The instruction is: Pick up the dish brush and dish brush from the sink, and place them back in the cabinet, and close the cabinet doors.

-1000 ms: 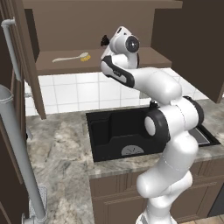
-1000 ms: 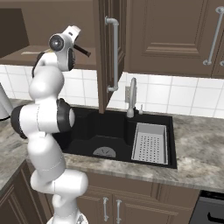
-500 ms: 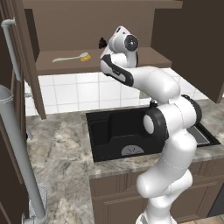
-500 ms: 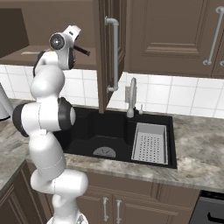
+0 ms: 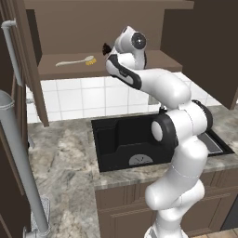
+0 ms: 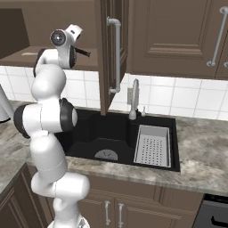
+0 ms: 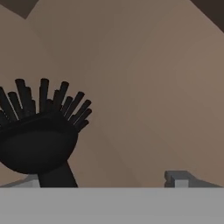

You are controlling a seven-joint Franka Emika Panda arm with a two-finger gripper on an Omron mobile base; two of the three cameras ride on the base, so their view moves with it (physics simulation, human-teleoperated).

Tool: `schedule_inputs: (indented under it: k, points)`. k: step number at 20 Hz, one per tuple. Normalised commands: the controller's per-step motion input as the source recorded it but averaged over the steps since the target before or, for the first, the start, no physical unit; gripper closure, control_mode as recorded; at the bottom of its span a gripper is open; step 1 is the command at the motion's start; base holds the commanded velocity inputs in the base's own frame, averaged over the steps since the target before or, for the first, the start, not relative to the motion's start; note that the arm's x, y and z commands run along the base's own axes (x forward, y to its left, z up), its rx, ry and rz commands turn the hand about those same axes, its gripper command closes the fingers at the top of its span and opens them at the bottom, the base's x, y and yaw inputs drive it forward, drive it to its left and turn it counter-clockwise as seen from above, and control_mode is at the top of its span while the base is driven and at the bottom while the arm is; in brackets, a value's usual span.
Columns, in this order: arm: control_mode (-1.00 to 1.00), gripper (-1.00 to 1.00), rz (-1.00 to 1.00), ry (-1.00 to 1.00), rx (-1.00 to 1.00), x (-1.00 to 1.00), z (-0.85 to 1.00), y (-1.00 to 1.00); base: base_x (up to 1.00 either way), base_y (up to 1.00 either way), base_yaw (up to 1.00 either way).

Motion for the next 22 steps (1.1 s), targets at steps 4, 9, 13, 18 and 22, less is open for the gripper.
schedule_inputs:
  k: [4, 9, 13, 18, 22]
  points:
    - [-1.0, -1.0, 0.0, 0.05, 0.02, 0.0, 0.0, 0.0, 0.0, 0.0, 0.0]
    - [-1.0, -1.0, 0.0, 0.09, 0.02, -0.01, 0.0, 0.0, 0.0, 0.0, 0.0]
    - [-1.0, -1.0, 0.0, 0.2, 0.01, -0.02, 0.0, 0.0, 0.0, 0.0, 0.0]
    - [-1.0, -1.0, 0.0, 0.14, 0.03, -0.03, 0.0, 0.01, 0.0, 0.0, 0.0]
    - [-1.0, -1.0, 0.0, 0.12, 0.05, -0.1, 0.01, 0.05, 0.0, 0.0, 0.0]
